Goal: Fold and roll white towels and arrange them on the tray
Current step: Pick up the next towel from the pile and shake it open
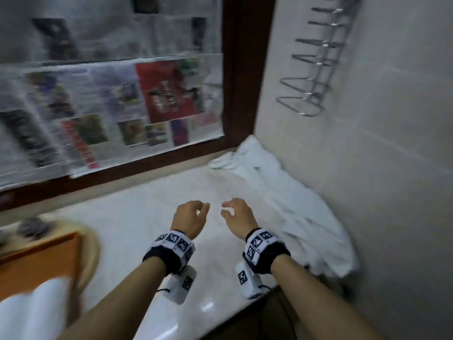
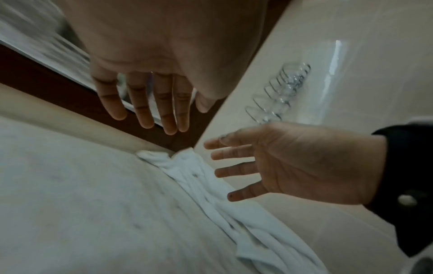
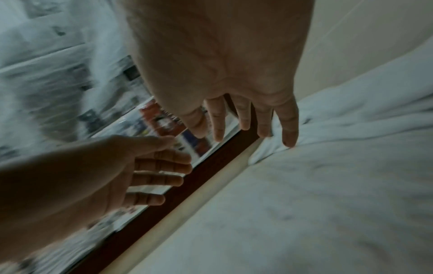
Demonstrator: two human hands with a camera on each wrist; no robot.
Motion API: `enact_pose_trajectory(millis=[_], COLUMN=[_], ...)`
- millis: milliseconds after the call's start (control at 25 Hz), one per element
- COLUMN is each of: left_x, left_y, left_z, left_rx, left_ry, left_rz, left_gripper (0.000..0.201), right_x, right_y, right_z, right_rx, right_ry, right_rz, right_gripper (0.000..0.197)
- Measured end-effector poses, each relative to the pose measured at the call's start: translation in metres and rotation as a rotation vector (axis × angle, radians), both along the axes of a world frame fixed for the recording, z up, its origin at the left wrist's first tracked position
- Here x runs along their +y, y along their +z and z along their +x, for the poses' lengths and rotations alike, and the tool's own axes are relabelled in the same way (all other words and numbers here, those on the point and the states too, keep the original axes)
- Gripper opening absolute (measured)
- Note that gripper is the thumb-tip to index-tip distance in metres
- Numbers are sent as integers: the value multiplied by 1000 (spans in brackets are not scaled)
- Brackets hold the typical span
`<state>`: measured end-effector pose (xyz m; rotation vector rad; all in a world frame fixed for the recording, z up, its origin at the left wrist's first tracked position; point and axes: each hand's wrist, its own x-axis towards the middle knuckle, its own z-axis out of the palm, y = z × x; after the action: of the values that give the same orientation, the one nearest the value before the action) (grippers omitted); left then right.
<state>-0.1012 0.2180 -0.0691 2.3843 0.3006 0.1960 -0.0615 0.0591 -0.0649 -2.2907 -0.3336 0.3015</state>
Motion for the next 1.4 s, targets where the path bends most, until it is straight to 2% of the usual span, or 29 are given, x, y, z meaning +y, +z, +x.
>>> enact_pose_trajectory(millis=[80, 160, 280, 320, 400, 520, 560, 600, 680, 760, 840, 920, 1000, 1040, 1160, 1240, 1320, 1360, 1400], left_x=[-74, -150, -209, -227, -256, -278, -280, -279, -268, -245, -204, -152, -96, -67, 4, 34, 56, 68, 75], left_y=[-7, -19, -38, -42, -46, -48, -47, -43, -27, -2, 31, 69, 113, 136, 209, 254, 290, 304, 315], left_z=[48, 89, 115, 122, 133, 145, 149, 151, 155, 158, 156, 145, 125, 111, 63, 33, 11, 2, -5], left_rx=[25, 72, 144, 172, 207, 139, 102, 70, 10, -68, -204, -364, -428, -447, -487, -455, -471, -521, -567], left_ry=[-166, -330, -485, -527, -580, -695, -762, -829, -847, -694, -491, -323, -182, -123, -145, -183, -159, -136, -100], left_rz=[21, 74, 157, 188, 227, 321, 348, 342, 233, 145, 134, 195, 251, 263, 227, 80, -97, -129, -86], left_gripper=[25, 21, 27, 30, 40, 72, 78, 77, 51, 23, 10, 12, 14, 14, 10, 22, 33, 31, 26], right_x=[-82, -163, -229, -246, -273, -291, -289, -284, -265, -243, -216, -182, -141, -117, -46, -2, 37, 55, 67], right_y=[-20, -47, -68, -75, -86, -90, -83, -76, -55, -31, -1, 38, 91, 122, 215, 270, 315, 335, 350], right_z=[33, 53, 49, 49, 50, 53, 55, 58, 65, 74, 86, 98, 108, 110, 108, 99, 85, 76, 71], right_rx=[-1, 7, 12, 30, 27, -234, -329, -411, -458, -450, -445, -473, -528, -544, -636, -743, -775, -774, -772], right_ry=[-163, -367, -623, -686, -704, -609, -552, -498, -429, -422, -422, -363, -212, -97, 241, 380, 465, 492, 498], right_rz=[-81, -238, -486, -511, -512, -394, -318, -234, -57, 48, 109, 181, 311, 377, 464, 462, 455, 460, 462], right_gripper=[32, 42, 57, 55, 37, 14, 16, 20, 23, 19, 13, 22, 35, 29, 5, 7, 7, 7, 10])
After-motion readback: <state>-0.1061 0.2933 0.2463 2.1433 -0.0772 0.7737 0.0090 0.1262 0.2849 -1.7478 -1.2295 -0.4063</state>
